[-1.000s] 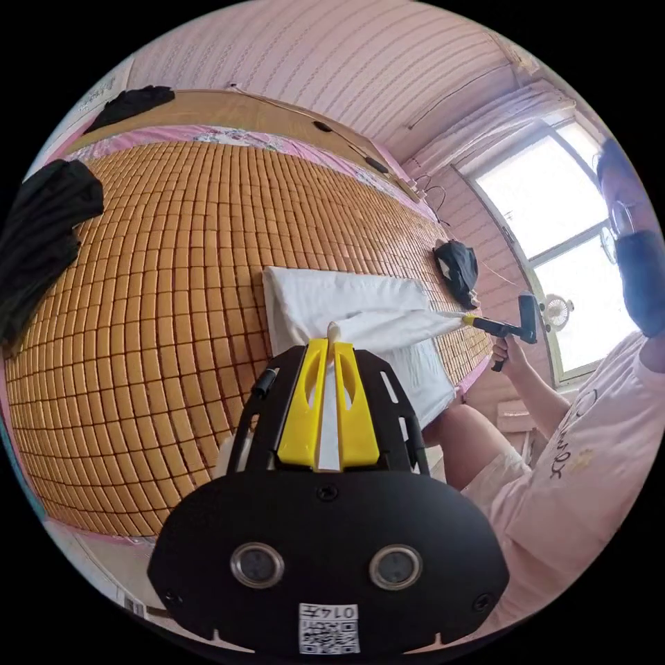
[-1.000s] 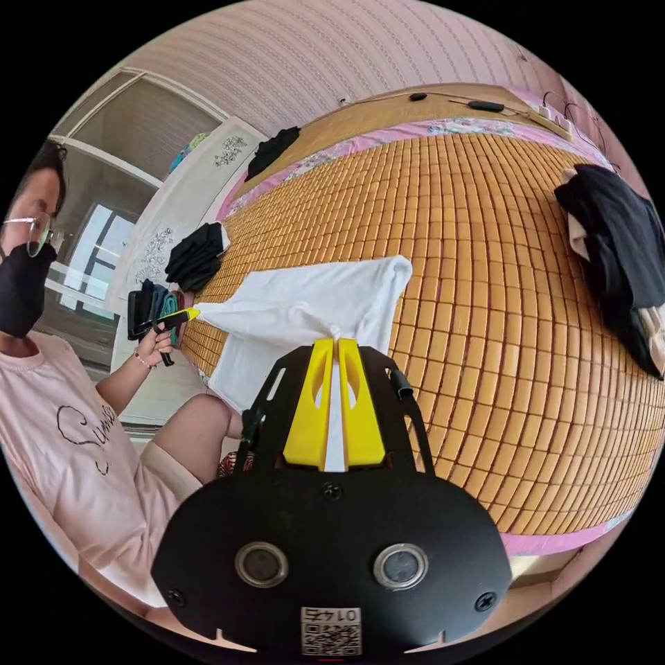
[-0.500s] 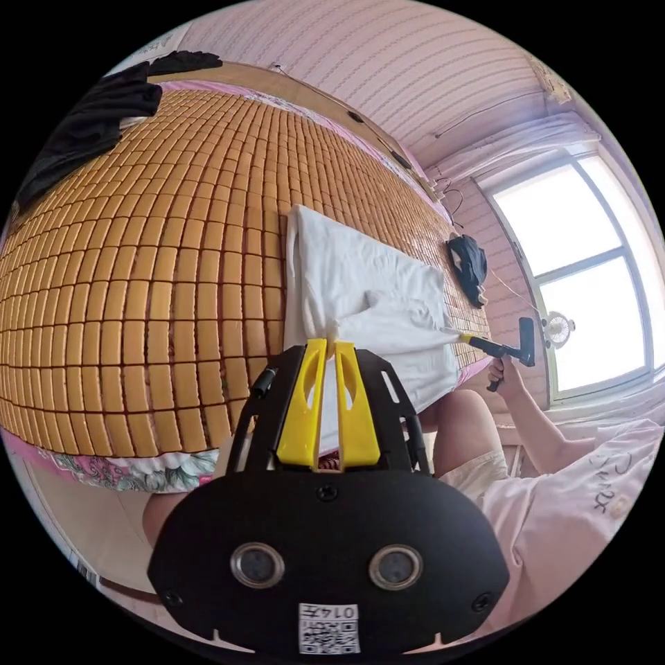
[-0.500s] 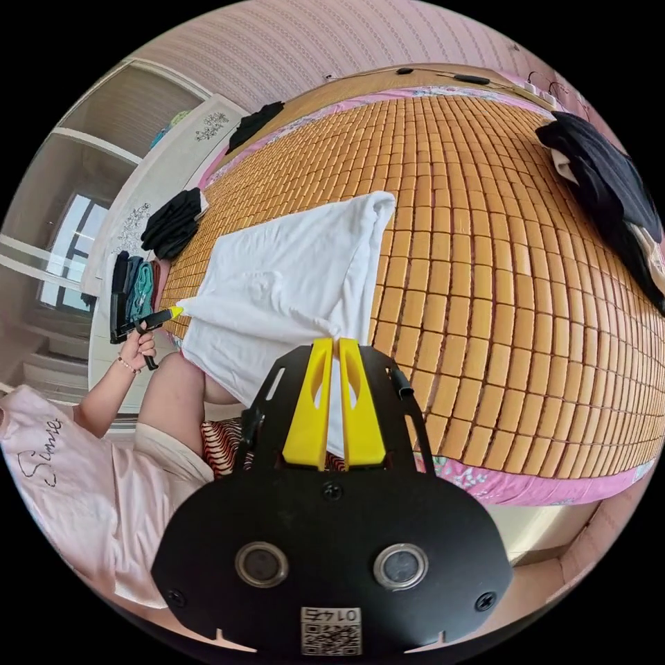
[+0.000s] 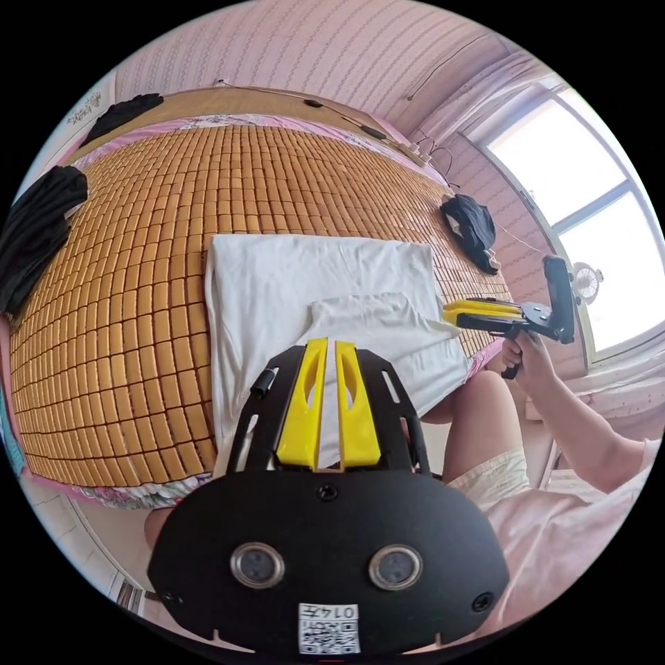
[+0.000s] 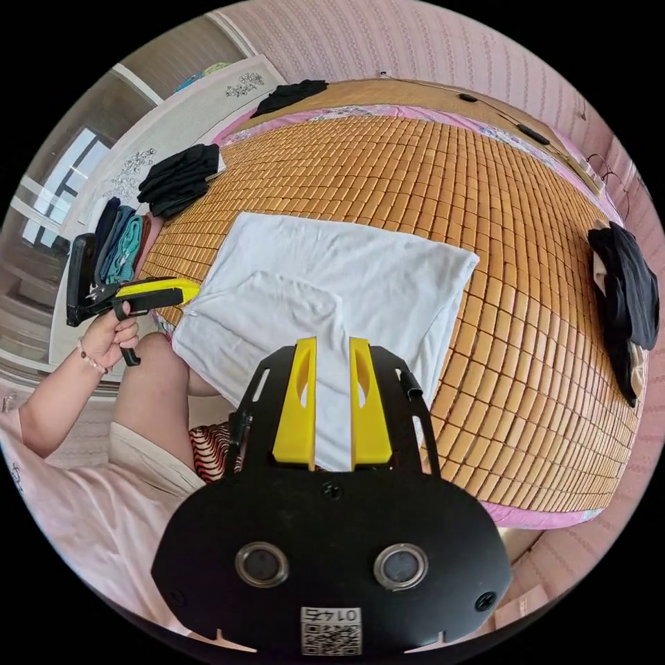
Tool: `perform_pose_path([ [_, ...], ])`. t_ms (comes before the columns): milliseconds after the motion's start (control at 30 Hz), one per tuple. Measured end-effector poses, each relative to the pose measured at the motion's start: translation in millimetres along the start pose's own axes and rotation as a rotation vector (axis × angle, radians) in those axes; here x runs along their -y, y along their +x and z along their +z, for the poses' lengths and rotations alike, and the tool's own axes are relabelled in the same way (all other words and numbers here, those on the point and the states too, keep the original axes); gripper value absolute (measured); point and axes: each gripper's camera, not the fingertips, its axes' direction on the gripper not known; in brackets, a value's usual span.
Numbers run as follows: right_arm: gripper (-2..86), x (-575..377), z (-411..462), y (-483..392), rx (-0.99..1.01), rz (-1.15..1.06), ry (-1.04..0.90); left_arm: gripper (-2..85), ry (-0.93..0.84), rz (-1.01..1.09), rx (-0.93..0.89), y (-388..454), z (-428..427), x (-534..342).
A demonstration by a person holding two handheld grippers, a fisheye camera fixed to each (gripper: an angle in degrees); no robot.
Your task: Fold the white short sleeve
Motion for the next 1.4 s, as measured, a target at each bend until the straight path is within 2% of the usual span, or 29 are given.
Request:
perform_pose_path([
  [233, 6.0, 55.3, 48.7, -42.4, -0.082, -0.006, -0.124, 5.8, -0.057, -0.038, 0.032, 23.6, 55.9, 36.4],
  [333, 3.5, 58.8, 56.9, -47.2, -0.042, 0.012, -0.126, 2.8, -0.187, -0.055, 0.032, 20.6, 86.5, 39.6],
  [400, 2.5, 58.1, 51.7, -50.4, 0.023, 0.013, -0.096, 0.5, -0.159, -0.026, -0.007, 22.0, 87.8, 33.5],
  [567, 2.3, 25.9, 10.2, -87.7, 0.193, -0.194, 0.039, -0.8, -0.060, 0.163, -0.127, 50.8, 55.2, -19.1],
  [667, 3.7, -4.1, 10.1, -114.2, 0.222, -0.302, -0.061, -0.4, -0.094, 0.250, -0.166, 72.1, 45.3, -70.8],
  [833, 6.2, -35.6, 31.6, -152.2, 0.119, -0.373, -0.256, 2.5, -0.213, 0.356, -0.154, 101.6, 49.1, -128.1],
  [1067, 6.2, 1.5, 35.3, -214.5, -0.008, -0.378, -0.191, 3.4, -0.197, 0.431, -0.019, 159.5, 76.0, -119.8],
  [1200, 0.7, 23.6, 41.3, -246.0, -0.052, -0.401, -0.114, 0.3, -0.217, 0.479, 0.008, 192.3, 106.9, -113.1],
  [1300, -0.5, 36.5, 63.6, -261.1, -0.123, -0.423, -0.228, -0.6, -0.249, 0.517, 0.063, 211.3, 129.9, -113.7],
  [1400, -0.9, 37.6, 74.5, -272.4, -0.168, -0.468, -0.280, -0.9, -0.404, 0.514, 0.122, 218.6, 160.8, -123.3],
])
